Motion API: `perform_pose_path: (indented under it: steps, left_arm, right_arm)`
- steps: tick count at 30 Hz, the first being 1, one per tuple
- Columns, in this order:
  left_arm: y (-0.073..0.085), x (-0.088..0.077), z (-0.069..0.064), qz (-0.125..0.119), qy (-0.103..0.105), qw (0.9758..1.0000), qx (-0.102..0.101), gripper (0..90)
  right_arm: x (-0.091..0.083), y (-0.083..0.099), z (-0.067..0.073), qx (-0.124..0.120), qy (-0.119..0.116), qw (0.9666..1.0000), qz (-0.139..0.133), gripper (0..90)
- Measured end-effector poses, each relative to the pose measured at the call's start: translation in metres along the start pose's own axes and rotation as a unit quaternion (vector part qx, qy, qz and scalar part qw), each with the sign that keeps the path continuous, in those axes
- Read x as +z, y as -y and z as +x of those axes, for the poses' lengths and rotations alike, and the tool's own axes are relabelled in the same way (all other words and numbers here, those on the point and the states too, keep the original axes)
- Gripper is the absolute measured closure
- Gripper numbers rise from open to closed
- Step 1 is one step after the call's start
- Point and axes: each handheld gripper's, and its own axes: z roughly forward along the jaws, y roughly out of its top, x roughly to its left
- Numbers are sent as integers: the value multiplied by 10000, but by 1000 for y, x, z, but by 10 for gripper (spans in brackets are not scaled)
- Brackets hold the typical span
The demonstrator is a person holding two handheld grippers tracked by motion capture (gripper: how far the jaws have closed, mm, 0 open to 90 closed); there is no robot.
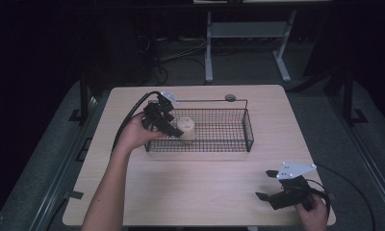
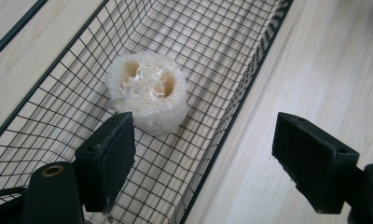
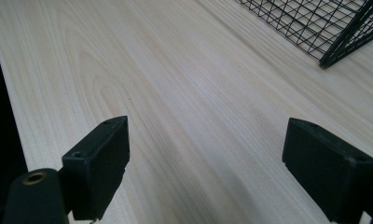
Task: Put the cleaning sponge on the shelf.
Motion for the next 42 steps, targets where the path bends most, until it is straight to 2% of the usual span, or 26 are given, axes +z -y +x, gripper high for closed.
perform_pose_path:
  steps: [3, 12, 16, 28, 42]
  left_arm:
    - [5, -1, -4, -78, 8, 10000, -30, 206]
    - [18, -3, -12, -110, 49, 9999, -46, 206]
    - [23, -6, -16, -136, 12, 9999, 30, 206]
    - [41, -12, -25, -238, 28, 9997, -70, 206]
    - [56, -9, -36, -211, 33, 9998, -22, 203]
  right_arm:
    - [1, 0, 0, 3, -5, 10000, 6, 143]
    - [0, 1, -1, 25, 27, 10000, 22, 143]
    - [0, 1, -2, 55, 27, 10000, 27, 143]
    - [2, 1, -1, 23, 33, 10000, 77, 143]
    - [1, 2, -1, 38, 57, 9999, 106, 142]
